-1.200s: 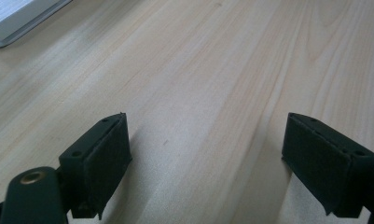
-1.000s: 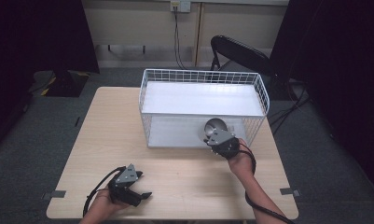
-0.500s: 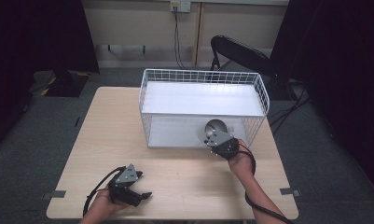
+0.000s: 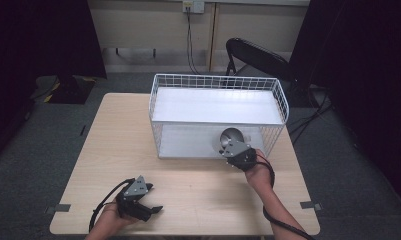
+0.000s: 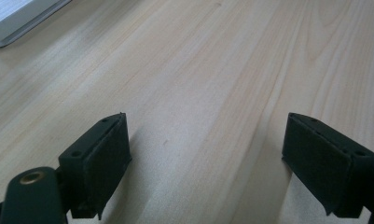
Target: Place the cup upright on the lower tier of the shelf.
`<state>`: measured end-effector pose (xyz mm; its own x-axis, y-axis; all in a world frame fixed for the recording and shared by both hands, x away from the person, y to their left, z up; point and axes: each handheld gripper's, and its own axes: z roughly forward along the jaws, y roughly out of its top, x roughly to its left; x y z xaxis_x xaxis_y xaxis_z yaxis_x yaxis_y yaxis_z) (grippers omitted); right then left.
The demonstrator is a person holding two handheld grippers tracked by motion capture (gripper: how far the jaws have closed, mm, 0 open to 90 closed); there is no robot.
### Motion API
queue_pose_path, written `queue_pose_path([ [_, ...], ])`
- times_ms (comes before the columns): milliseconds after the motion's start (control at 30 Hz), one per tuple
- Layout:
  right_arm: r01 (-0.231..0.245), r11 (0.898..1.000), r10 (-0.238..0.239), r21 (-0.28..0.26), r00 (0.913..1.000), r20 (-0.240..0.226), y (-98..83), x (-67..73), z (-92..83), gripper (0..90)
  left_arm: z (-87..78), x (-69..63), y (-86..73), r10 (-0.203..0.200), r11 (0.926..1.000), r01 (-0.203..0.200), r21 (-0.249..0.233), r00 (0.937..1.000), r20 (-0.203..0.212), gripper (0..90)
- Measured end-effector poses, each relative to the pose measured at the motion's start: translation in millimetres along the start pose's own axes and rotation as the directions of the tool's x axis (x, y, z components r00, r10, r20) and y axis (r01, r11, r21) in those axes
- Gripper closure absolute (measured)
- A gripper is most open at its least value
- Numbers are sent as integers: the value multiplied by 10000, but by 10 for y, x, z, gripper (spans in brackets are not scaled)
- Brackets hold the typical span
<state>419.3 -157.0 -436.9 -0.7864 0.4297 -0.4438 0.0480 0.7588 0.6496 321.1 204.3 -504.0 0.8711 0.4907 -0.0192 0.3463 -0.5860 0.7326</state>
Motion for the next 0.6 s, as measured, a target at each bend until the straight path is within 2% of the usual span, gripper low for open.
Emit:
queue_pose_path([
  [200, 228, 9997, -228, 40, 9997, -24, 9, 7, 15, 833, 1, -1, 0, -10, 10000, 10, -10, 10000, -10, 144],
  [600, 313, 9994, -316, 134, 9993, 223, 33, 2, 68, 826, 2, -1, 0, -5, 10000, 5, -10, 10000, -7, 143],
])
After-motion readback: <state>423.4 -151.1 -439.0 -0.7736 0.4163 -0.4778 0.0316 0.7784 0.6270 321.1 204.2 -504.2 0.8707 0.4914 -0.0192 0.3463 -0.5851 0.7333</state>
